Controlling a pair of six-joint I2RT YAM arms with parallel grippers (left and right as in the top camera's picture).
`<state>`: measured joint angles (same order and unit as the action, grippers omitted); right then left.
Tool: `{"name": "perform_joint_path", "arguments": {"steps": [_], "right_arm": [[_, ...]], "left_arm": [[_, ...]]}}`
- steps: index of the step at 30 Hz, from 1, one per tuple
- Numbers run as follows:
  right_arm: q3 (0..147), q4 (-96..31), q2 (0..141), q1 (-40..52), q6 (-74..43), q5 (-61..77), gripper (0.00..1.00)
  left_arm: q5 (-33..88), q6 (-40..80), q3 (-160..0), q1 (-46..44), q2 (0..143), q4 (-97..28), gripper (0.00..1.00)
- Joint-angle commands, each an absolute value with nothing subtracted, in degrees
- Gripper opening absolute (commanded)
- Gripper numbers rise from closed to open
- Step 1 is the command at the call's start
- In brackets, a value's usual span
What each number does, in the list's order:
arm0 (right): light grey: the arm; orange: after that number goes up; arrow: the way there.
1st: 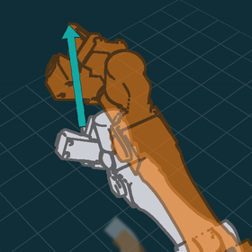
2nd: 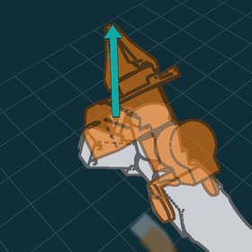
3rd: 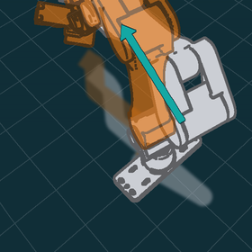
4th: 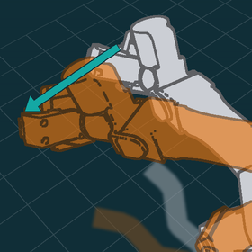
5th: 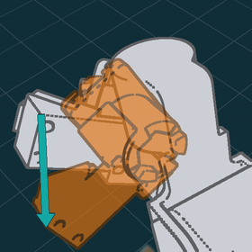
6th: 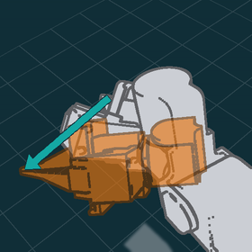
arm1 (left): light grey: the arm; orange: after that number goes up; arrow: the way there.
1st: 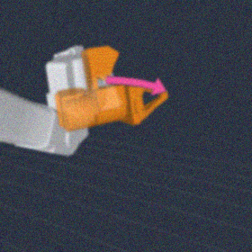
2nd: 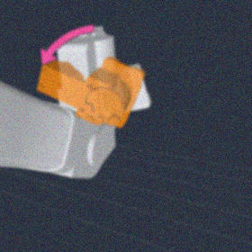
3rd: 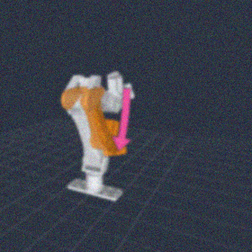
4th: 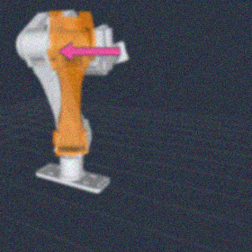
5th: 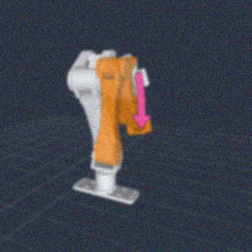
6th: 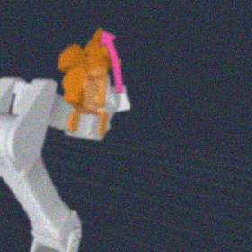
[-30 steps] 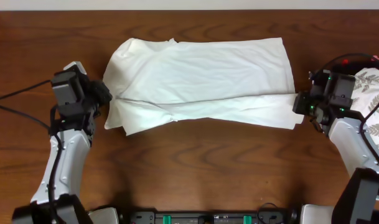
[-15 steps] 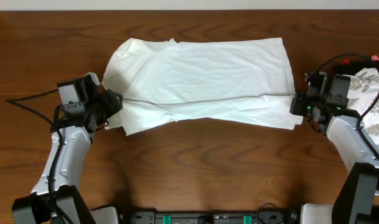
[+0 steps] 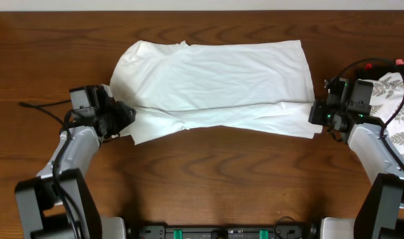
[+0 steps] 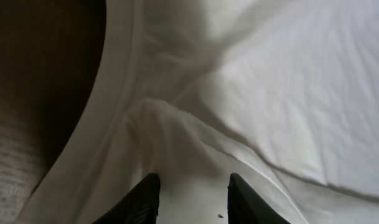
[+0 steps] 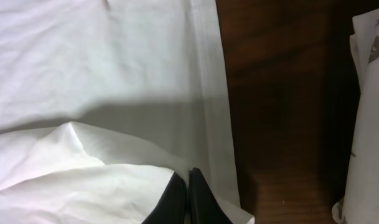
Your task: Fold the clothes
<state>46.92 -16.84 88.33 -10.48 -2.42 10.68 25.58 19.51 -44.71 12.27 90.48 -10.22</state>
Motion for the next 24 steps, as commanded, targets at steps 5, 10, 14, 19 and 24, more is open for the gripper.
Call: {"name": "perform_joint_path", "arguments": {"steps": [5,10,14,19,24], "right_arm": [[46.81,-17.15,88.53,-9.74,-3.14,10.55,0.01],[46.81,-17.17,88.53,-9.74,-3.14,10.52,0.01],[46.81,-17.26,88.53,-9.74,-3.11,10.52,0.01],[46.81,-17.41,88.53,-9.74,-3.14,10.55,0.01],[46.81,-17.56,88.53,-9.74,-3.11,10.52,0.01]], "left_arm": [[26.33,19.2,-45.1,12.43,91.55,-8.47,0.37],[26.17,19.18,-45.12,12.56,91.55,-8.43,0.36],[23.05,19.18,-45.12,12.58,91.55,-8.54,0.36],[21.02,19.2,-45.12,12.58,91.55,-8.97,0.36],[18.39,19.16,-45.12,12.51,91.55,-10.04,0.36]]}}
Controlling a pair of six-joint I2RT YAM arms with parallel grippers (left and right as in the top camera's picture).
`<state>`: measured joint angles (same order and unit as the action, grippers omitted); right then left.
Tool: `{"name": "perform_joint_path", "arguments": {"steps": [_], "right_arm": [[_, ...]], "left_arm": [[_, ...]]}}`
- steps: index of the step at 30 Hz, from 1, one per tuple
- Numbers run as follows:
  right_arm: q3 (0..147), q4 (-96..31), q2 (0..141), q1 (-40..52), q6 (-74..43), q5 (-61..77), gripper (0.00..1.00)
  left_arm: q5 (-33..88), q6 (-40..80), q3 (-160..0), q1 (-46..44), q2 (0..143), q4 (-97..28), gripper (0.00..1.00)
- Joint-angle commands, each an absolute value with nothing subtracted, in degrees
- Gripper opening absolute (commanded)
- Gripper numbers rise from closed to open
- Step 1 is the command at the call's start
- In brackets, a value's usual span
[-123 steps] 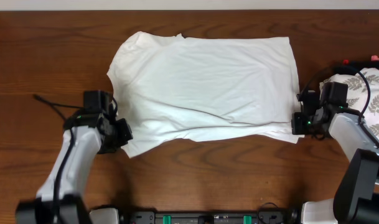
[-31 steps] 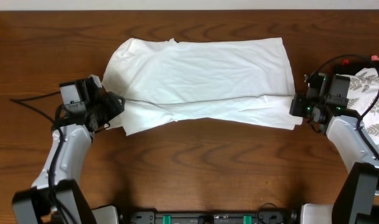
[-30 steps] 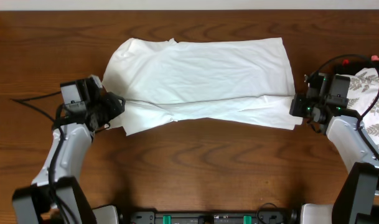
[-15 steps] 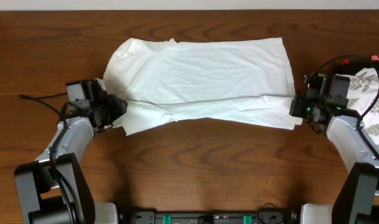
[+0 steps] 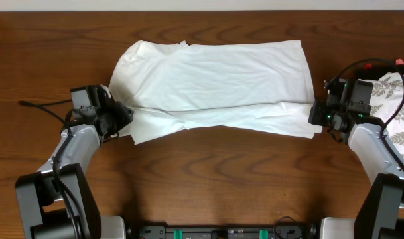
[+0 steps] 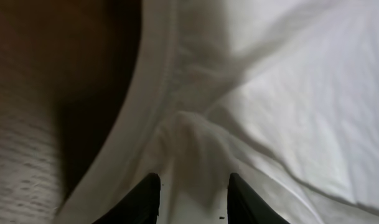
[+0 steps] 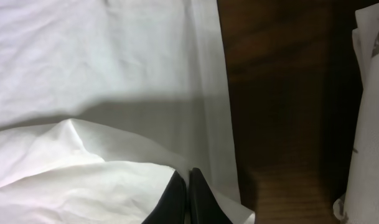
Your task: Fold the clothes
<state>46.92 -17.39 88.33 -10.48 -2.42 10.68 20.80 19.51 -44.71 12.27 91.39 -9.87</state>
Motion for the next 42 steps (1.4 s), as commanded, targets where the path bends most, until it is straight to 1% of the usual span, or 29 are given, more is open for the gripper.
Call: {"name": "perform_joint_path", "arguments": {"steps": [1,15,16,18,20,25,31,34,38,42], "right_arm": [[46.81,-17.56,88.53,-9.74,-3.14,10.52,0.01],[46.81,-18.17,88.53,-9.74,-3.14,10.55,0.01],[46.81,-18.24,88.53,-9.74,-3.14,10.55,0.01],[46.81,-18.52,88.53,-9.74,-3.09,10.52,0.01],[46.81,-18.72,88.53,-9.74,-2.87,10.52,0.01],[46.81,-18.83,88.53,-9.74,-2.87,10.52,0.01],[46.81,-18.72,88.53,-9.74,-2.9,10.52,0.01],[46.81,-18.04,88.51,-9.78,-2.92,10.5,0.01],[46.81,-16.47,88.51,-9.78,-3.01,10.52,0.01],[46.81,-15.2,88.51,-9.78,-3.2,10.5,0.01]], "left_arm": [[18.44,19.18,-45.12,12.45,91.55,-10.02,0.36],[18.52,18.76,-45.1,6.13,94.89,-9.08,0.36],[18.57,18.79,-45.1,6.13,95.02,-8.91,0.31],[18.57,18.79,-45.12,6.15,94.98,-8.49,0.15],[18.57,18.79,-45.12,6.17,94.63,-8.21,0.06],[18.59,18.79,-45.12,6.17,91.5,-8.03,0.06],[18.35,18.81,-45.34,6.2,83.26,-6.66,0.06],[15.68,21.06,-45.34,6.17,79.72,-4.84,0.06],[12.58,21.1,-45.34,6.17,79.09,-3.36,0.06],[12.36,21.12,-45.34,6.17,81.03,-2.9,0.06]]}}
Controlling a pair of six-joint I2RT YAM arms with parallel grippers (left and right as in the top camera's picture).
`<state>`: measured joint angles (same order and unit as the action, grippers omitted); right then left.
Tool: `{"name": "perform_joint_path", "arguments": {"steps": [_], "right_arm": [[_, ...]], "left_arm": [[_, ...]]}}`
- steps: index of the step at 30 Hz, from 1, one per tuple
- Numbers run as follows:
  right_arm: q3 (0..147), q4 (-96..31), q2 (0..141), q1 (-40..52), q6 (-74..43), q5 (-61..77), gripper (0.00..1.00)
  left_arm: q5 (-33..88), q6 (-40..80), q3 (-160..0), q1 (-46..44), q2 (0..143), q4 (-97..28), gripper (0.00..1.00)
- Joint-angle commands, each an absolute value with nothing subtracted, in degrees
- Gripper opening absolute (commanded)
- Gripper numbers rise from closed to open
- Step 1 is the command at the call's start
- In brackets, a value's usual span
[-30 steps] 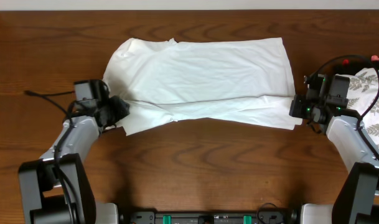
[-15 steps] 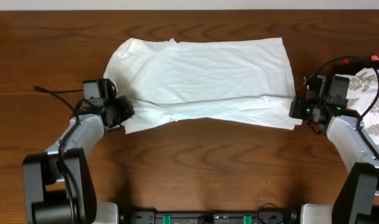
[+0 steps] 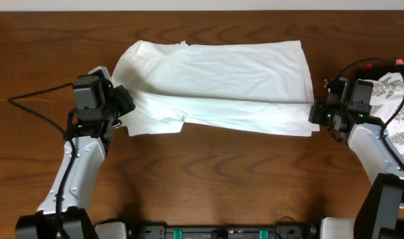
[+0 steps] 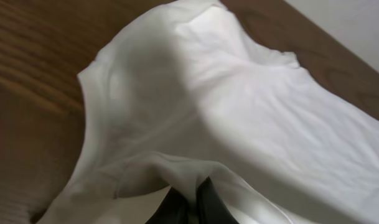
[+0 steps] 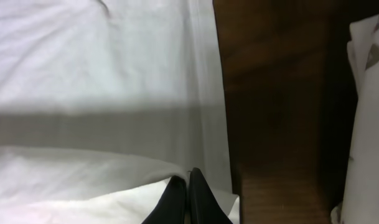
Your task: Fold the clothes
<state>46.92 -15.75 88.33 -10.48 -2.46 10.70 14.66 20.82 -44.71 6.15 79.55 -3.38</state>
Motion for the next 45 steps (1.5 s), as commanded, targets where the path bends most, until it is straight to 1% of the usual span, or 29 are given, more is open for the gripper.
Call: {"name": "perform_joint_path", "arguments": {"steps": [1,14,23,28,29,30,31,36,39,43,45], "right_arm": [[46.81,-15.11,88.51,-9.78,-3.2,10.5,0.01],[46.81,-14.13,88.53,-9.74,-3.42,10.52,0.01],[46.78,-14.11,88.53,-9.67,-3.38,10.5,0.01],[46.76,-14.09,88.53,-9.67,-3.4,9.37,0.02],[46.76,-14.09,88.53,-9.67,-3.38,8.75,0.08],[46.76,-14.09,88.53,-9.67,-3.4,7.97,0.21],[46.76,-14.11,88.53,-9.67,-3.4,7.51,0.29],[46.76,-14.13,88.53,-9.67,-3.4,7.55,0.31],[46.78,-13.32,88.51,-9.67,-3.33,11.14,0.31],[46.81,-10.17,88.51,-8.54,-3.16,22.61,0.21],[46.81,-9.23,88.51,-6.61,-3.16,23.79,0.19]], "left_arm": [[12.36,21.12,-45.34,6.17,81.47,-2.52,0.06],[12.38,21.15,-45.34,5.98,84.71,10.9,0.06],[12.36,21.12,-45.34,3.42,92.42,11.33,0.06],[12.36,21.06,-45.34,3.44,94.7,11.27,0.06],[12.36,21.08,-45.34,3.44,94.72,11.27,0.06],[12.36,21.08,-45.34,3.46,94.74,11.25,0.06],[12.36,21.08,-45.34,3.44,94.72,11.25,0.06],[12.38,21.06,-45.34,3.44,94.72,9.89,0.06],[12.38,21.06,-45.34,3.44,94.74,8.93,0.06],[12.38,21.08,-45.34,3.44,94.72,7.97,0.06],[12.38,21.06,-45.32,3.44,94.72,7.57,0.06]]}}
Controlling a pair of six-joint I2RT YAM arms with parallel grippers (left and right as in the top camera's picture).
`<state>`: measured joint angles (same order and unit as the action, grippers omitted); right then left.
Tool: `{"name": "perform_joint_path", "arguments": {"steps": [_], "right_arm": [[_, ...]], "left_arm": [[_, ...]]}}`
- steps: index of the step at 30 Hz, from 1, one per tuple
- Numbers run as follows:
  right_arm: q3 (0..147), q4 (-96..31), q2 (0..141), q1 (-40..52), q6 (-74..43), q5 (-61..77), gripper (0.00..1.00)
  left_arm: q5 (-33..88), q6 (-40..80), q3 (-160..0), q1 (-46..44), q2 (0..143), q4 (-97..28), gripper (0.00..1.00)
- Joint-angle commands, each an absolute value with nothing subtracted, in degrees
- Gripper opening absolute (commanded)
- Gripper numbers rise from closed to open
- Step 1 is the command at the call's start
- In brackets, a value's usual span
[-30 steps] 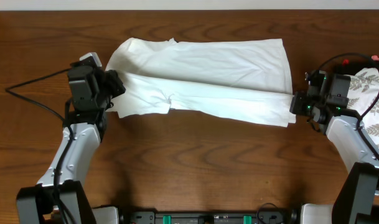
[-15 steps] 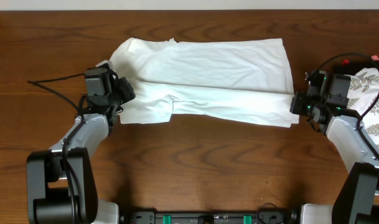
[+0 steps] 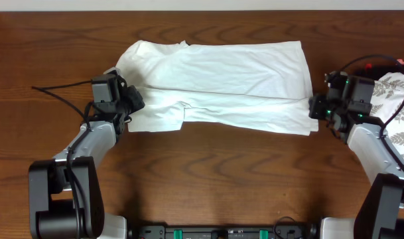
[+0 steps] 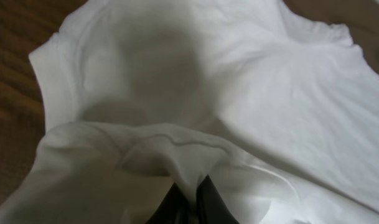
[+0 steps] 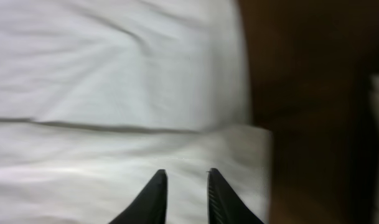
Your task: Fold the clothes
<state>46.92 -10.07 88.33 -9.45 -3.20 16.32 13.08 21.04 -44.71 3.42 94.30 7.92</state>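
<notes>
A white garment (image 3: 218,76) lies spread across the middle of the wooden table, its near edge folded up over itself as a band (image 3: 228,114). My left gripper (image 3: 130,101) sits at the garment's left end, shut on a pinch of the white cloth (image 4: 177,155). At the right end my right gripper (image 3: 316,109) is open, its two dark fingertips (image 5: 157,183) apart just above the folded band (image 5: 114,162), holding nothing.
A second cloth with a grey leaf print (image 3: 395,106) lies at the table's right edge, behind my right arm. A black cable (image 3: 59,89) trails left from my left arm. Bare brown wood (image 3: 215,172) fills the front of the table.
My right gripper has opened and let go of the garment's right corner. My left gripper, still shut on the cloth, has shifted right and slightly farther in. The folded band lies flatter.
My left gripper stood open at the garment's lower left corner while the right was shut on the lower right corner. The left then shut on the cloth and both carried the near edge up over the garment. Now the right has released.
</notes>
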Motion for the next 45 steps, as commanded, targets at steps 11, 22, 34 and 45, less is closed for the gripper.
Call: {"name": "perform_joint_path", "arguments": {"steps": [11,22,34,45], "right_arm": [[46.78,-8.58,92.14,4.1,-6.2,6.22,0.2],[46.78,-6.68,104.86,4.14,-6.87,6.22,0.2],[46.78,-8.49,105.34,4.14,-6.81,5.96,0.21],[46.78,-9.02,105.34,4.14,-6.83,5.98,0.21]], "left_arm": [[12.38,21.08,-45.32,3.44,94.72,5.34,0.07],[12.29,19.99,-45.32,3.44,94.74,2.35,0.07],[8.91,19.38,-45.34,3.44,94.72,2.85,0.08],[16.47,19.33,-45.34,3.46,94.61,3.97,0.32]]}}
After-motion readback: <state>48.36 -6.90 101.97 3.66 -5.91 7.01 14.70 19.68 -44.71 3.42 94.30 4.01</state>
